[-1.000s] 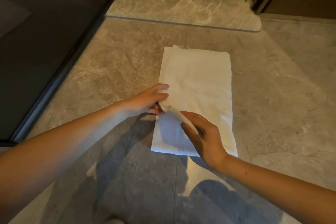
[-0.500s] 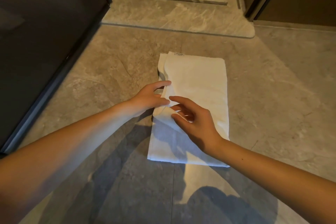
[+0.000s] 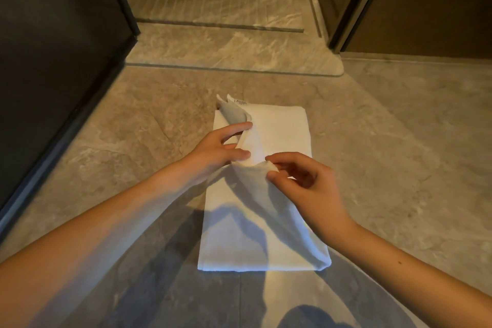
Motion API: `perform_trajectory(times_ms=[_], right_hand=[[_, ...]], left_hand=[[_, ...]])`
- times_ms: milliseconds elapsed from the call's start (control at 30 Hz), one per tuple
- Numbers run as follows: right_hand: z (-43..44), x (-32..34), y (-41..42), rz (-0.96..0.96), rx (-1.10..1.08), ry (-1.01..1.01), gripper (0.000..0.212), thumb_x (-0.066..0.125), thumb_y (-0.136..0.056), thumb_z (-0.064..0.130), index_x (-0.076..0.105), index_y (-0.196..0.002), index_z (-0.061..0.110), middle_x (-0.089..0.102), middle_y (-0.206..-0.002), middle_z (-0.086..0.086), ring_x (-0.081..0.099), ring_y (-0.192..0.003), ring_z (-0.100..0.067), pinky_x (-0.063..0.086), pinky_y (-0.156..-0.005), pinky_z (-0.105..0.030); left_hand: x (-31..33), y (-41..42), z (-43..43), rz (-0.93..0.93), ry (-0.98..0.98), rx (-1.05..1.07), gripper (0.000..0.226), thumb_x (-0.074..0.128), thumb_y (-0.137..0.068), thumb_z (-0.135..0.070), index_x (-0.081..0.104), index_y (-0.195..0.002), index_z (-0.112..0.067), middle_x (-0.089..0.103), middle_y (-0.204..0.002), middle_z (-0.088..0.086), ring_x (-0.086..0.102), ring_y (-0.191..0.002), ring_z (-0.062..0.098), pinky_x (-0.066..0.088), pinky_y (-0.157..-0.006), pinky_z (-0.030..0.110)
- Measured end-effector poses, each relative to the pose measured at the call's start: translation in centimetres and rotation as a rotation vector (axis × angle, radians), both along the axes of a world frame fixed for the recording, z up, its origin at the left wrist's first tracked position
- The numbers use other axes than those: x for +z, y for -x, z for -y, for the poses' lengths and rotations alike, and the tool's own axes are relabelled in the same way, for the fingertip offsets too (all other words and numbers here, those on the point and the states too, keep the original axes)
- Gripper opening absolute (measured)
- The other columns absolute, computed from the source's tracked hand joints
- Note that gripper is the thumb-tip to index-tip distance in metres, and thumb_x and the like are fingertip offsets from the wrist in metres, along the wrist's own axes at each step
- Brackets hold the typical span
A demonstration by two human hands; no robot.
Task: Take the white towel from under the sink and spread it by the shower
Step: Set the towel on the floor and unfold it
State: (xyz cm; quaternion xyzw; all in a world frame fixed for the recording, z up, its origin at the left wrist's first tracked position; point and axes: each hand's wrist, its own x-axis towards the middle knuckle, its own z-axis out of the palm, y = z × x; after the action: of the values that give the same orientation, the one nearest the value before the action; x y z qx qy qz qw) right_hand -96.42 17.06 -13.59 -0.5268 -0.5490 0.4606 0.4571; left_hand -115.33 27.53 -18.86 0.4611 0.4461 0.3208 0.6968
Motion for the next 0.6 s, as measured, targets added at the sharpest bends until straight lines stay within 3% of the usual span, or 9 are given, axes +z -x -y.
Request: perform_trajectory(times_ms=[133, 300, 467, 600], right_hand=[[0.1, 1.6, -2.7, -0.043, -0.125, -0.053, 0.019, 0.069, -0.085, -0.002, 0.073, -0.096, 0.013, 0.073, -0.086, 0.009, 0.067, -0.078, -0.005, 0.050, -0.070, -0.013], [0.6, 3.1, -6.6, -0.084, -0.294, -0.071, 0.017, 0.068, -0.085, 0.000, 0.073, -0.097, 0.011, 0.074, -0.091, 0.004, 0.069, -0.084, -0.008, 0.053, -0.073, -0.015], [1.7, 3.4, -11.1, -0.104, -0.459, -0.050, 0.021, 0.068, -0.085, 0.000, 0.074, -0.093, 0.019, 0.074, -0.091, 0.005, 0.069, -0.087, -0.009, 0.053, -0.073, -0.018], [3.2, 3.2, -14.3, -0.078, -0.551, -0.018, 0.021, 0.069, -0.085, 0.002, 0.074, -0.092, 0.021, 0.073, -0.091, 0.005, 0.069, -0.087, -0.011, 0.055, -0.075, -0.021]], left_hand=[[1.4, -3.4, -1.2, 0.048, -0.028, -0.001, 0.061, 0.069, -0.076, 0.011, 0.064, -0.125, -0.025, 0.065, -0.122, -0.006, 0.069, -0.100, 0.016, 0.056, -0.083, 0.029], [3.1, -8.7, -1.9, 0.103, -0.052, -0.061, 0.058, 0.068, -0.078, 0.009, 0.066, -0.123, -0.026, 0.059, -0.132, -0.010, 0.069, -0.097, 0.013, 0.054, -0.076, 0.023], [3.8, -14.4, -2.0, 0.125, -0.062, -0.148, 0.056, 0.066, -0.081, 0.008, 0.064, -0.125, -0.026, 0.069, -0.108, -0.028, 0.068, -0.100, 0.007, 0.054, -0.076, 0.020], [3.8, -18.4, -1.7, 0.129, -0.079, -0.190, 0.056, 0.067, -0.081, 0.007, 0.063, -0.125, -0.027, 0.068, -0.116, -0.021, 0.068, -0.101, 0.010, 0.054, -0.074, 0.021]])
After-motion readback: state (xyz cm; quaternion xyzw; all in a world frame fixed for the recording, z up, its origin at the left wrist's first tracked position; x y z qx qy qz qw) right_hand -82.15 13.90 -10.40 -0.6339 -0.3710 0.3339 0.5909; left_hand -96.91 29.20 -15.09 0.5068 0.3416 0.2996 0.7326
